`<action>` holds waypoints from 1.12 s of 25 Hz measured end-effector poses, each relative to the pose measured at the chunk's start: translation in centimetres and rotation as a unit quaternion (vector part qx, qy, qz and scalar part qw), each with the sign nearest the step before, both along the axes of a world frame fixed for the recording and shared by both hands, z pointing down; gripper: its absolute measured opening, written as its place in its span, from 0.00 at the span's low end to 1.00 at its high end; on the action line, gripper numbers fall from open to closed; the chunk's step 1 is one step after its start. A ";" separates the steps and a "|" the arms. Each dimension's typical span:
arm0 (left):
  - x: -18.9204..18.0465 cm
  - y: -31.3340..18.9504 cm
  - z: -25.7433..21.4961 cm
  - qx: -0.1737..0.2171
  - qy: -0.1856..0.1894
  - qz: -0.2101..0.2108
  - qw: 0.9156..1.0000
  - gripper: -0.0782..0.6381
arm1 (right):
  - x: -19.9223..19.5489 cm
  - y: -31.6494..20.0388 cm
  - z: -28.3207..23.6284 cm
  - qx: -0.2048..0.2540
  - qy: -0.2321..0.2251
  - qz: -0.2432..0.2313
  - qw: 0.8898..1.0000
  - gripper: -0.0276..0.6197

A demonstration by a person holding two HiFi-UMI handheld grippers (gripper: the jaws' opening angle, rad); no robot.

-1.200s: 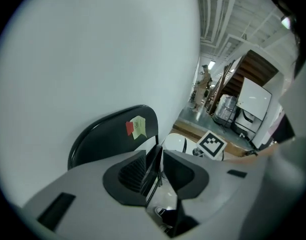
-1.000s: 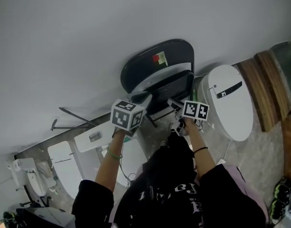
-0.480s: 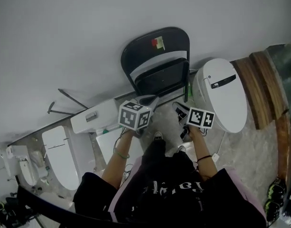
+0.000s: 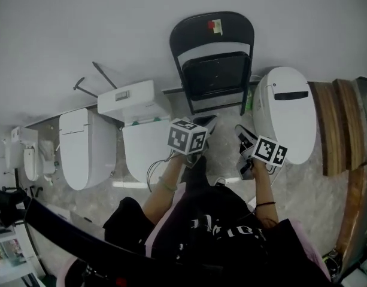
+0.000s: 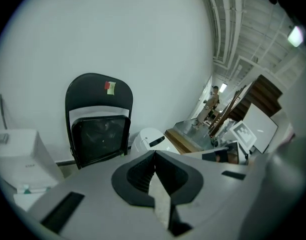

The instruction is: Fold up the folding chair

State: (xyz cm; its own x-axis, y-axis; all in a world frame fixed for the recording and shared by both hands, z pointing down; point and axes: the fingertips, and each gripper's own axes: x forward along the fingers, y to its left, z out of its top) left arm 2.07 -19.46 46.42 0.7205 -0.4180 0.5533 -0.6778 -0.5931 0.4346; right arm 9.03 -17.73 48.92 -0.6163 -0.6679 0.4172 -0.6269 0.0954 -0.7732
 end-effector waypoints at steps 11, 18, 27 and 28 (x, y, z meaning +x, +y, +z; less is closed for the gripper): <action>2.2 11.8 -0.1 -0.016 0.001 -0.027 1.000 0.12 | 0.3 9.1 -1.4 0.012 -0.009 -0.046 0.999 0.09; -0.1 14.2 -1.7 -0.003 0.017 -0.046 0.999 0.12 | -2.6 11.9 -2.3 0.026 0.002 -0.061 0.998 0.09; -7.9 20.0 -2.8 0.009 0.036 -0.051 0.998 0.12 | -8.8 16.3 -3.8 0.038 -0.008 -0.033 0.999 0.08; -8.9 20.7 -2.7 0.008 0.036 -0.050 0.998 0.12 | -9.7 16.9 -3.9 0.039 -0.015 -0.029 0.999 0.08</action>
State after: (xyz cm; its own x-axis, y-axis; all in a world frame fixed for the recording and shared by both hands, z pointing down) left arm -6.84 1.29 43.73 0.7130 -0.4981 0.4935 -0.7007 -0.5323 0.4751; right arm -0.64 -0.82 44.99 -0.6658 -0.6610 0.3461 -0.5955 0.1911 -0.7803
